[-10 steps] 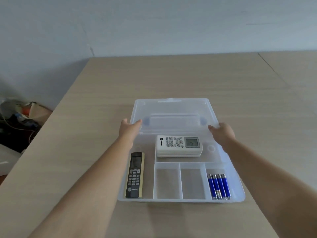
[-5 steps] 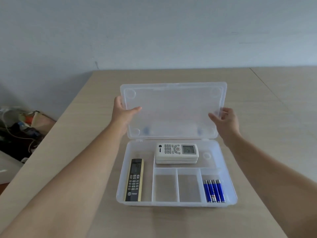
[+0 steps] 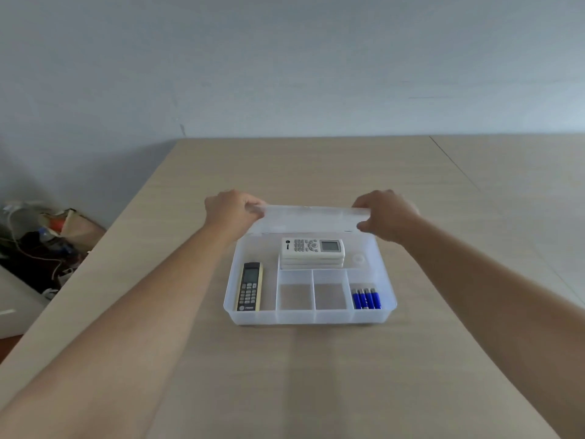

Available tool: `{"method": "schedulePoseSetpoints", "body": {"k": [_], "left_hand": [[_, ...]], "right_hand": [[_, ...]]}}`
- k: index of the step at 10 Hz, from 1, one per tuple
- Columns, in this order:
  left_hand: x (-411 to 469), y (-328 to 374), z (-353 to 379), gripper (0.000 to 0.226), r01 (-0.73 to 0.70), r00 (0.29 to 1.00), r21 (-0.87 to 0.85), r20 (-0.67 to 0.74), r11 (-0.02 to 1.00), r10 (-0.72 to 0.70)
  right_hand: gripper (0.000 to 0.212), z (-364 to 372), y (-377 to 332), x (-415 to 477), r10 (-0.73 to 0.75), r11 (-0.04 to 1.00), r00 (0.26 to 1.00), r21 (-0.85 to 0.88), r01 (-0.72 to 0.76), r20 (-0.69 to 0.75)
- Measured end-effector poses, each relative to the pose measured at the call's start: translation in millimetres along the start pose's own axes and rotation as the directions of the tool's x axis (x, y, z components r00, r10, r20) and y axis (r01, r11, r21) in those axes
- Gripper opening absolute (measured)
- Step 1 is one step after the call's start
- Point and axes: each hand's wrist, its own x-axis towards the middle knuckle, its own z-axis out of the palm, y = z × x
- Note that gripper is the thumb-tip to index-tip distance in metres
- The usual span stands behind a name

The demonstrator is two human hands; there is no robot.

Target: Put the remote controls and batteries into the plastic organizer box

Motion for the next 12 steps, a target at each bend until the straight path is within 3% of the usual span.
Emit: {"method": "schedulePoseSetpoints", "body": {"k": [2, 3, 4, 6, 7, 8, 9, 10, 11, 12], "left_hand": [[-57, -26, 35, 0.032, -0.009, 0.996, 0.078, 0.094, 0.997, 0.001], [-81, -37, 55, 0.042, -0.107, 0.987, 0.133, 0.133, 0.985, 0.089], [-97, -41, 65, 0.047, -0.182, 0.967, 0.206, 0.213, 0.962, 0.137], [-113, -49, 84, 0.046, -0.246, 0.942, 0.318, 0.303, 0.916, 0.147], [-115, -47, 90, 0.050, -0.286, 0.927, 0.248, 0.318, 0.926, 0.201], [-121, -44, 97, 0.070, -0.285, 0.871, 0.189, 0.460, 0.940, 0.172], [-125, -43, 103, 0.085, -0.283, 0.839, 0.232, 0.530, 0.931, 0.123], [-129, -42, 106, 0.107, -0.300, 0.809, 0.288, 0.582, 0.909, 0.082], [-124, -41, 104, 0.116, -0.304, 0.771, 0.299, 0.635, 0.905, 0.049], [-126, -37, 93, 0.103, -0.271, 0.791, 0.230, 0.606, 0.935, 0.081]], "right_hand": [[0.048, 35, -9, -41, -0.040, 0.991, 0.983, -0.120, 0.062, 0.177], [0.050, 56, -5, -62, -0.055, 0.970, 0.979, -0.221, 0.099, 0.199], [0.048, 78, 2, -75, -0.080, 0.960, 0.966, -0.242, 0.142, 0.247], [0.065, 101, 18, -86, -0.144, 0.960, 0.924, -0.177, 0.217, 0.355], [0.065, 115, 26, -88, -0.162, 0.965, 0.932, -0.148, 0.219, 0.325], [0.068, 126, 29, -90, -0.164, 0.966, 0.937, -0.143, 0.216, 0.309], [0.077, 136, 31, -98, -0.148, 0.955, 0.930, -0.195, 0.222, 0.336], [0.099, 137, 30, -103, -0.111, 0.914, 0.921, -0.327, 0.242, 0.372], [0.113, 136, 26, -100, -0.075, 0.898, 0.904, -0.365, 0.245, 0.421], [0.111, 127, 22, -108, -0.049, 0.932, 0.905, -0.306, 0.194, 0.423]]}}
